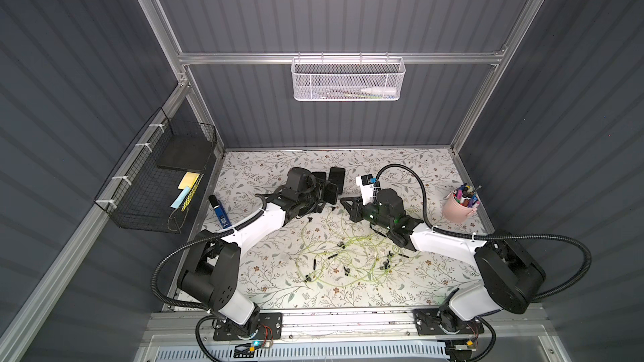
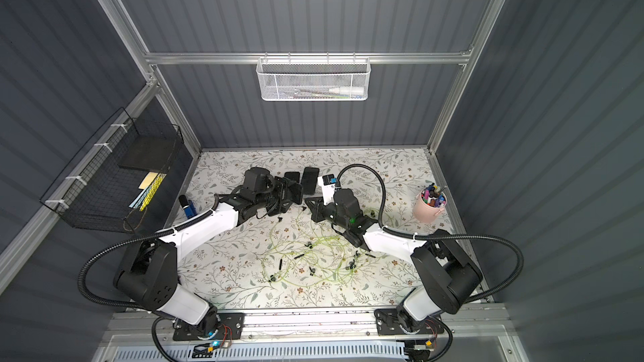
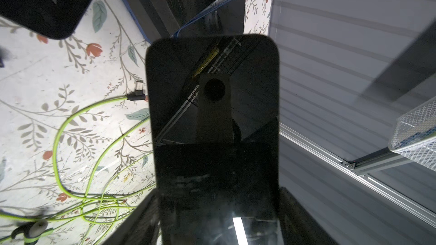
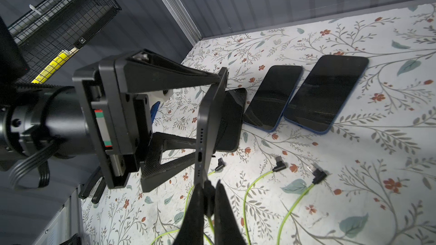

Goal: Plug wired earphones into phones
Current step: Insert the wired earphone into the phone.

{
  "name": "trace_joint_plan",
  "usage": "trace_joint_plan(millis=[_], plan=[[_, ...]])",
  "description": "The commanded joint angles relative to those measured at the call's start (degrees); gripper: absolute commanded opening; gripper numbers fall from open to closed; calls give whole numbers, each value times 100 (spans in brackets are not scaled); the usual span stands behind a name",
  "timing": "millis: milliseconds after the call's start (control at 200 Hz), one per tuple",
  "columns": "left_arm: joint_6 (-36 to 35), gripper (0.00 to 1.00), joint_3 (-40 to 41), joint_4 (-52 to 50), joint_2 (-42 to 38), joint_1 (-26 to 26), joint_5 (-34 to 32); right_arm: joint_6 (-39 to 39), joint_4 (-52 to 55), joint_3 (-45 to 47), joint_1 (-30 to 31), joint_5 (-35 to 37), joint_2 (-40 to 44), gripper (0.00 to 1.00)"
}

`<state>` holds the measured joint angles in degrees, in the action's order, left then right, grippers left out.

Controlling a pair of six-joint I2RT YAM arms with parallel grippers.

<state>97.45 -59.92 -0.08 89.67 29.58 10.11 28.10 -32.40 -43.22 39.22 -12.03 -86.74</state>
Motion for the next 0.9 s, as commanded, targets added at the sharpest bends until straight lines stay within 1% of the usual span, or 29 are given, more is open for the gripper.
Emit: trace_joint_plan(millis=[0,445,895], plan=[[-163,0,-99,283,21,21,35,47,-177,-186,41,-71,-67,0],[-287,0,-90,412,60,19,112,61,-249,-213,43,12,-95,0],[-292,0,-43,414,-26,21,79,52,-13,-213,35,186,-55,0]])
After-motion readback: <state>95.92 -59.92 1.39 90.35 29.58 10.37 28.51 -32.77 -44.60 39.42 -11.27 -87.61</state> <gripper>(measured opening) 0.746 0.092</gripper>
